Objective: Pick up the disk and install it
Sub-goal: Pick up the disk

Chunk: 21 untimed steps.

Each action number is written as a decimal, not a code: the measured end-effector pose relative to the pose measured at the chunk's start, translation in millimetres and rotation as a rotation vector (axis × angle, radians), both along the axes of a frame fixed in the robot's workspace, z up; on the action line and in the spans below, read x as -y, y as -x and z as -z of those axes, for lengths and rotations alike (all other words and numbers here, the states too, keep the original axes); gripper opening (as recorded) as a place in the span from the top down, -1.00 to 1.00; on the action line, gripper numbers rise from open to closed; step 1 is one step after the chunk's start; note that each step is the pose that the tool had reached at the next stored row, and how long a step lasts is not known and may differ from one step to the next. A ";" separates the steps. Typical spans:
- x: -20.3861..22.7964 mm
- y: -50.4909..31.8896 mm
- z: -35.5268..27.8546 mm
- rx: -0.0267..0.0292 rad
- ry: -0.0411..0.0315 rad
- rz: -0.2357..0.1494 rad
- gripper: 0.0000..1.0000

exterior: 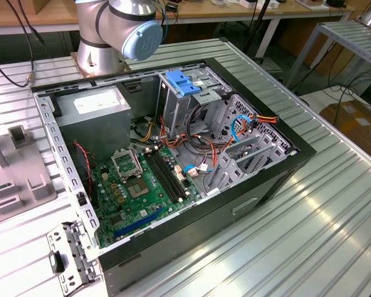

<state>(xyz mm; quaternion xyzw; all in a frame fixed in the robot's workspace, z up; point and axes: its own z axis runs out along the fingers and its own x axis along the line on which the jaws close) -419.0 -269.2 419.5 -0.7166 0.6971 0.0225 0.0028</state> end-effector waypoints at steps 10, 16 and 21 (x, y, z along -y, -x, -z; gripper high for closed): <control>0.0 0.0 -8.9 0.0000 0.0000 0.000 0.28; 0.0 0.0 -16.3 0.0001 0.0000 0.000 0.28; 0.0 0.0 -22.0 0.0000 0.0000 0.000 0.28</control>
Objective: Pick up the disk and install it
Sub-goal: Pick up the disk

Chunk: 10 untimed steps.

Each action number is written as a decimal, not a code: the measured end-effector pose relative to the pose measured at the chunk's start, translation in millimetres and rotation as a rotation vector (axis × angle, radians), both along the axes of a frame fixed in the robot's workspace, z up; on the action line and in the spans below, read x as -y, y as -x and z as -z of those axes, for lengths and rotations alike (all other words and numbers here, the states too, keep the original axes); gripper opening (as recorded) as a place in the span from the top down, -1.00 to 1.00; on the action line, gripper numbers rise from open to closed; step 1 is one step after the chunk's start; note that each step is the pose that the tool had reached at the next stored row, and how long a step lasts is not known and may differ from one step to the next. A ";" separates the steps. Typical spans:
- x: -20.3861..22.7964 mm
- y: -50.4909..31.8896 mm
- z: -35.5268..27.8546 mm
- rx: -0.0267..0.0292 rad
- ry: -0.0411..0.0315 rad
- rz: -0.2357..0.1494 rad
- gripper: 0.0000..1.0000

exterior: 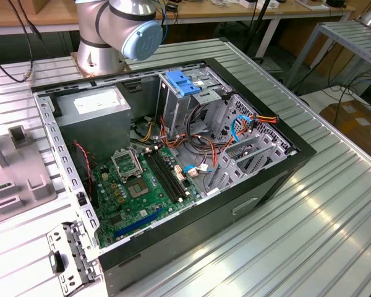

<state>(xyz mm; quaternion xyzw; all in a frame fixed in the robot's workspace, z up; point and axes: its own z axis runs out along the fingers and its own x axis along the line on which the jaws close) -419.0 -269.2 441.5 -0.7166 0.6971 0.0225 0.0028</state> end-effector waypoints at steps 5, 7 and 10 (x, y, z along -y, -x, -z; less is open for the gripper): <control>0.0 0.0 -6.1 0.0000 0.0000 0.000 0.28; 0.0 0.0 -10.1 0.0000 0.0000 0.000 0.28; 0.0 0.0 -14.0 0.0000 0.0000 0.000 0.28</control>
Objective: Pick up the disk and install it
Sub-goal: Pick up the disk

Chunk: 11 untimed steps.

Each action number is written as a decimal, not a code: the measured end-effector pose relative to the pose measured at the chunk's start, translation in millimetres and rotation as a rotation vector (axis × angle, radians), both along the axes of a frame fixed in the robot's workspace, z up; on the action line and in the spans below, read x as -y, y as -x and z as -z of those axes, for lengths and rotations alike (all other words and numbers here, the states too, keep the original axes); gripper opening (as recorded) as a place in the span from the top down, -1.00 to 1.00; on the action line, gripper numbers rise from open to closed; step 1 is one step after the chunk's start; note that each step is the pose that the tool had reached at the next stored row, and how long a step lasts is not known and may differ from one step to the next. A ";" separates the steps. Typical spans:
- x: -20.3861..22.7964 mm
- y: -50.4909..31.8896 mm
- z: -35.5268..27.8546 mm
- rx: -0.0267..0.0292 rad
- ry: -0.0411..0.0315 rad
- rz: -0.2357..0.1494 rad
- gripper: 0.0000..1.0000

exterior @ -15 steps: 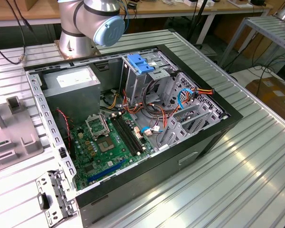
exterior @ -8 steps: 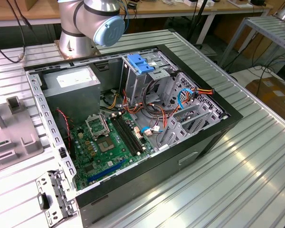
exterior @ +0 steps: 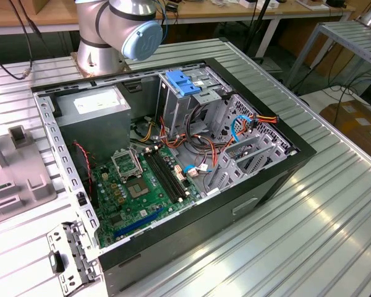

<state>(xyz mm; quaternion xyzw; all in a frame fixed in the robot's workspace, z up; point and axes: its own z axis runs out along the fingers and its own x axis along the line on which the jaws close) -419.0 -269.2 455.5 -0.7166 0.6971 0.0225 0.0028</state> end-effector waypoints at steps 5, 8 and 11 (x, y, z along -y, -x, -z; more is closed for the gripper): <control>0.0 0.0 -7.0 0.0001 0.0000 0.000 0.28; 0.0 0.0 -11.7 0.0000 0.0000 0.000 0.28; 0.0 0.0 -13.9 0.0000 0.0000 0.000 0.28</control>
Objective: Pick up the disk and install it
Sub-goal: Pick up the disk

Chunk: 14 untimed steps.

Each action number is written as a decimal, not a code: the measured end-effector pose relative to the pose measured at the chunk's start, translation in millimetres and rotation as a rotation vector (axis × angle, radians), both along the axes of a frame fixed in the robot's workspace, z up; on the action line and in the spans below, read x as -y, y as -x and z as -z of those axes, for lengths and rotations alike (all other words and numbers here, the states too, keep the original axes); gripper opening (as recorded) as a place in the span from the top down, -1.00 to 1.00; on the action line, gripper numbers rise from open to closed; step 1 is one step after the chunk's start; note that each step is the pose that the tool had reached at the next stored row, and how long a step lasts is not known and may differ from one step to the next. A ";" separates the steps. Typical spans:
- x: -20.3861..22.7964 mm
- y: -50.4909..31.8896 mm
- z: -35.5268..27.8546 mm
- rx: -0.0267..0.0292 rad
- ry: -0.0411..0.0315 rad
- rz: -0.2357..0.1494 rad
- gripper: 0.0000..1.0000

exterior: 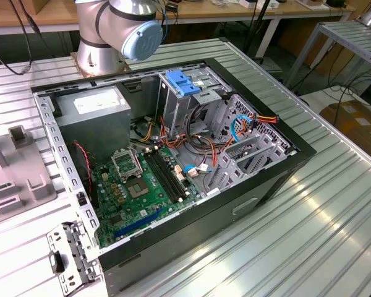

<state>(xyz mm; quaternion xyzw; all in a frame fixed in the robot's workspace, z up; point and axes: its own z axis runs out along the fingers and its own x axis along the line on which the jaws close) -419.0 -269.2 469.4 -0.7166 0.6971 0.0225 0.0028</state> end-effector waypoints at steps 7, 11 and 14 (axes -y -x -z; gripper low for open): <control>0.1 0.0 -0.3 -0.0001 0.0000 0.000 0.28; 1.0 0.0 -0.3 -0.0001 0.0000 0.000 0.28; 2.7 0.0 -0.2 0.0000 0.0000 0.000 0.28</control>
